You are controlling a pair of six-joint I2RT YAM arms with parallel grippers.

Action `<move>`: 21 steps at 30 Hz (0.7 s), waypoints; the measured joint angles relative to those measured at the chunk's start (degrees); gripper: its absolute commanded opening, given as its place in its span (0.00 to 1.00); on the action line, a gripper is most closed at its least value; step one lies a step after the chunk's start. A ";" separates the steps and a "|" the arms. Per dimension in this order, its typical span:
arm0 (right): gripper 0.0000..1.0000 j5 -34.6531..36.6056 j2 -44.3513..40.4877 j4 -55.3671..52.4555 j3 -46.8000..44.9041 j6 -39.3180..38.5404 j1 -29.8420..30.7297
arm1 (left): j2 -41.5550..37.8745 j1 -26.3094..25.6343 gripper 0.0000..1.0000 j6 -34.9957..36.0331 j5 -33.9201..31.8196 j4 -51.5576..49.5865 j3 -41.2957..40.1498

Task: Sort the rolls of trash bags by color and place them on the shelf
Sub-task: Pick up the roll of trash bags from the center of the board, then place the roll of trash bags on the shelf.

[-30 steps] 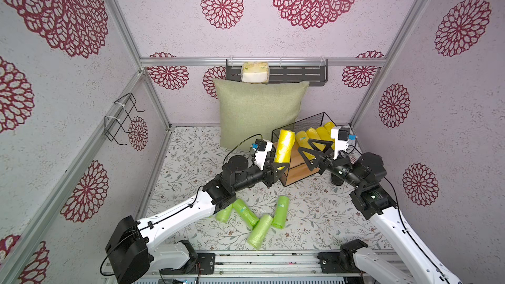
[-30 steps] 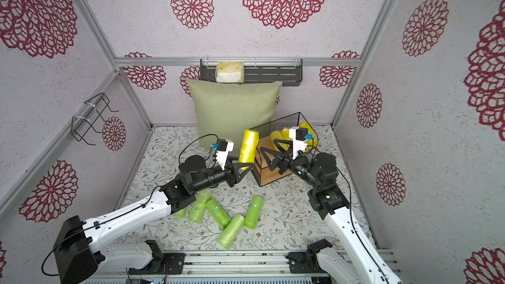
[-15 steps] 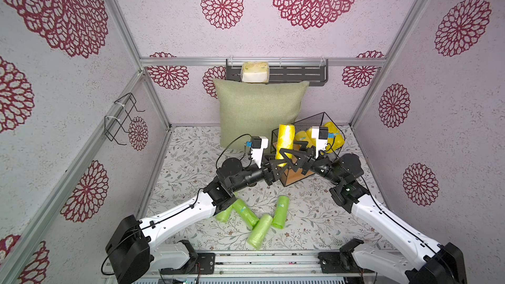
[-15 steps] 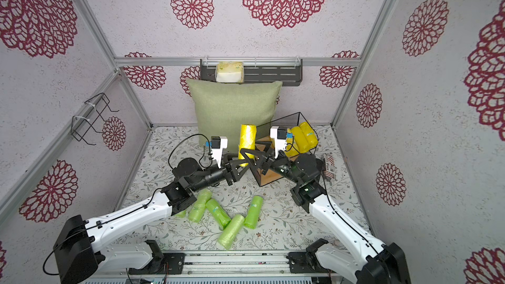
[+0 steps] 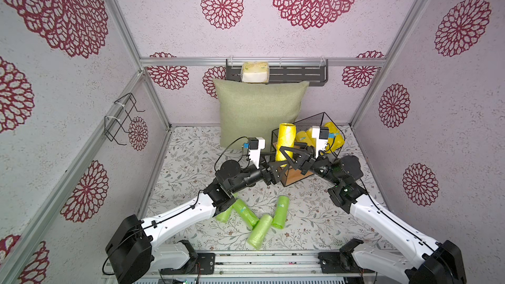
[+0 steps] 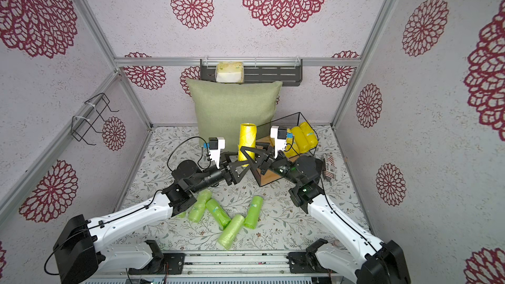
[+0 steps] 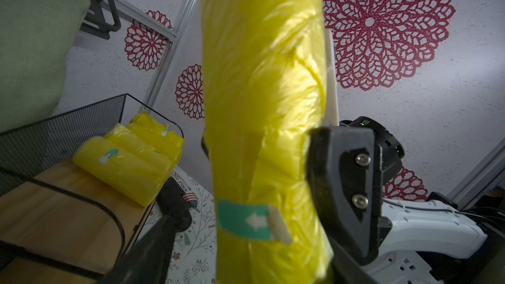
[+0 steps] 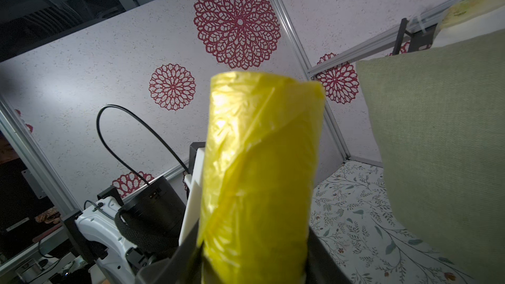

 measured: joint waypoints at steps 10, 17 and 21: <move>0.35 4.87 -4.46 -23.63 5.11 -11.13 -9.51 | -7.78 0.90 0.86 8.87 -5.95 -13.25 -0.92; 0.37 20.17 0.59 -45.31 15.61 -25.59 -9.38 | -9.75 1.07 0.85 15.30 -17.18 -30.01 2.73; 0.39 27.67 6.14 -52.04 18.88 -30.45 -8.83 | -9.73 1.09 0.85 17.27 -21.53 -35.58 4.70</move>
